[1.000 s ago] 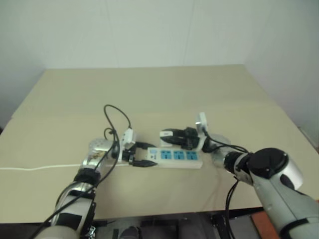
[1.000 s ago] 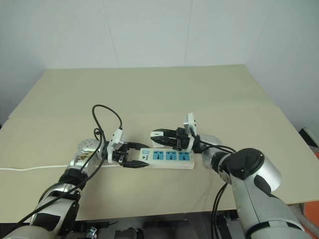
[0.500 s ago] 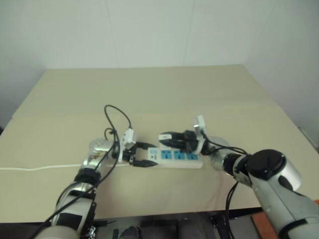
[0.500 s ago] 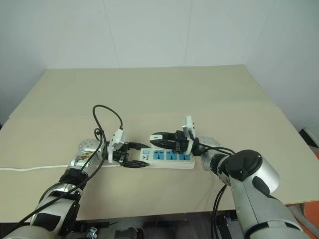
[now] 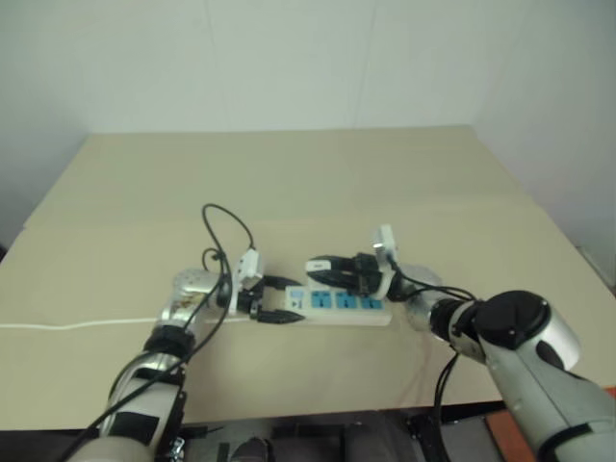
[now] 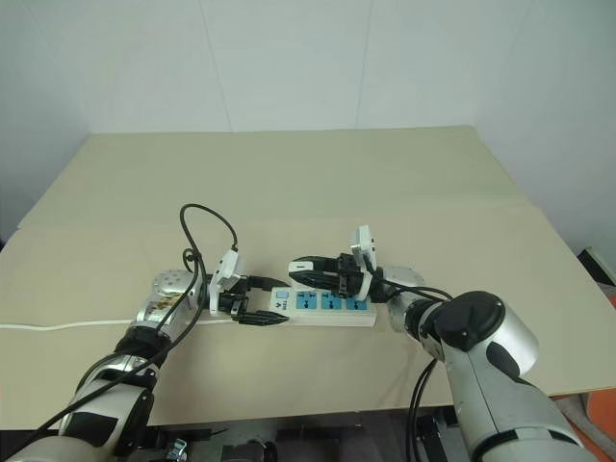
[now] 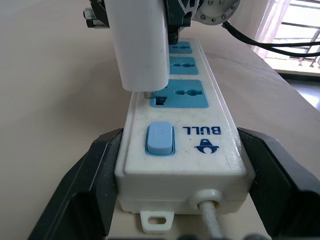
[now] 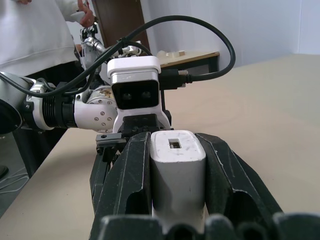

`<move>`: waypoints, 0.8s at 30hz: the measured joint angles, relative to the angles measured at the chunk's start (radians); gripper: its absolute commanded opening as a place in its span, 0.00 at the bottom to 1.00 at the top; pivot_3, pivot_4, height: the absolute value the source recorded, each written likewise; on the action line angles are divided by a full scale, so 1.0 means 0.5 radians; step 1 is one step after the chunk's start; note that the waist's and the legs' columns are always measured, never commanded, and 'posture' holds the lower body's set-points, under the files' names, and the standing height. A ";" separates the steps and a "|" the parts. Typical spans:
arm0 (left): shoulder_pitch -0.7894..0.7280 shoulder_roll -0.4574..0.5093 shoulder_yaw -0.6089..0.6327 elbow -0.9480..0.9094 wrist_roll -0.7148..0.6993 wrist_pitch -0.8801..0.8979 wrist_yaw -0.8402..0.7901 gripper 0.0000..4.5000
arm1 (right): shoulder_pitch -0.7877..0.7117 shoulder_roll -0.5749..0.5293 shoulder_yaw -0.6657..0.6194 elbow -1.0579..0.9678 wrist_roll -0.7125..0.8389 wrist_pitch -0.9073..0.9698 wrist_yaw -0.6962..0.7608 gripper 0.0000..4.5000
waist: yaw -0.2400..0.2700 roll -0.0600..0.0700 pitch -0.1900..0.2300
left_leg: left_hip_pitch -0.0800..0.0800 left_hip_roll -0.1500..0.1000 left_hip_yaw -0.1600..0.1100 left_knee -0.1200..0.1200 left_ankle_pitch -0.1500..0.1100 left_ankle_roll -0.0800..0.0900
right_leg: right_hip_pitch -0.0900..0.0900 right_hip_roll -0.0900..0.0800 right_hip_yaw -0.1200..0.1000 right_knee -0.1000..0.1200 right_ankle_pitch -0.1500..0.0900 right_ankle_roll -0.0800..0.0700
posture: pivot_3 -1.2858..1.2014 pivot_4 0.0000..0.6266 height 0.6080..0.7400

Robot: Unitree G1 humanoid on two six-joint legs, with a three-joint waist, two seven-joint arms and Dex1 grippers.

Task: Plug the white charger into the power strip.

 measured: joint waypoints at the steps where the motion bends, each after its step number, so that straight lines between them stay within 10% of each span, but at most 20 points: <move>1: 0.000 0.000 0.000 0.000 0.000 0.000 0.000 0.72 | 0.000 0.000 -0.001 0.000 0.000 0.000 0.003 0.25 | 0.000 0.000 0.000 | 0.000 0.000 0.000 0.000 0.000 0.000 | 0.000 0.000 0.000 0.000 0.000 0.000 | 0.52 0.24 1.00; 24: 0.000 -0.012 -0.004 0.007 0.008 -0.003 0.009 0.72 | 0.092 -0.007 -0.033 -0.001 -0.019 -0.072 0.038 0.25 | 0.001 -0.003 -0.002 | 0.010 0.000 -0.002 0.000 -0.001 0.001 | 0.015 0.000 -0.002 -0.003 0.000 0.000 | 0.52 0.24 1.00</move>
